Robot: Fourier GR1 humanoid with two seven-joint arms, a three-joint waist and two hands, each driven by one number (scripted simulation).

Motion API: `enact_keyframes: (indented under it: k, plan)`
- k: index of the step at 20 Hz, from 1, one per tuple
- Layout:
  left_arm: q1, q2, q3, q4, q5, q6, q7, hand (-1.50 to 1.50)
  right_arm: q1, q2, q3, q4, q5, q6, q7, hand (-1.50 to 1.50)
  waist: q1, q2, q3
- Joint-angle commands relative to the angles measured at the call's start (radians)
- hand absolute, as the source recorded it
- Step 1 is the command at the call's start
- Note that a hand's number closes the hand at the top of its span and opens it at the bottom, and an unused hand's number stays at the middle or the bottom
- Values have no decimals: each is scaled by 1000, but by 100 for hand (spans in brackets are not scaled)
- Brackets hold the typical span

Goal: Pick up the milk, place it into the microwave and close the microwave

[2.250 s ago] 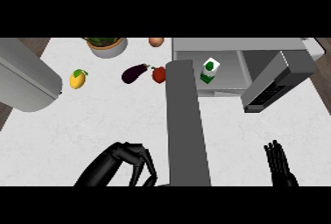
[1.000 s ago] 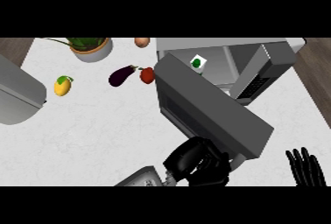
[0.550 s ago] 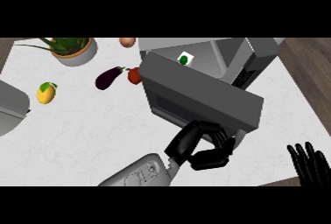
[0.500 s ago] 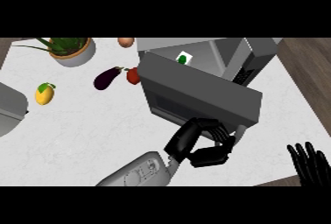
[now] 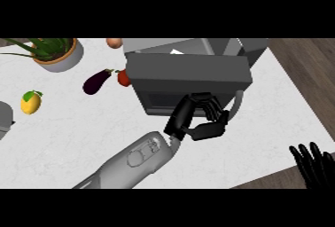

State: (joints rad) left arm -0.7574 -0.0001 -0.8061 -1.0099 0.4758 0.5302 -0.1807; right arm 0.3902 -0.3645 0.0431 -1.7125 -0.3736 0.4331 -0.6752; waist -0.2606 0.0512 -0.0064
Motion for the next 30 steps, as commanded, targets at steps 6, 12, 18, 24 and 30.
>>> enact_keyframes:
  k: [6, 12, 18, 24, 30]
  plan:
    - [-128, 0, 93, 110, 145, 4, -84, 150, 12, -33, 16, -79, -69, 55, 29, -150, -60, 20, 1]
    - [-179, 0, 126, 189, 196, 0, -138, 150, 30, -55, 15, -122, -96, 57, 59, -150, -96, 31, 1]
    - [-192, 0, 121, 222, 228, 0, -178, 150, 32, -83, 3, -157, -139, 85, 68, -150, -108, 33, 4]
    - [-209, 0, 128, 244, 259, 2, -209, 150, 41, -97, 6, -187, -164, 91, 89, -150, -108, 36, 5]
    - [-209, 0, 112, 254, 289, 7, -235, 150, 36, -118, -17, -235, -185, 96, 90, -150, -131, 33, 5]
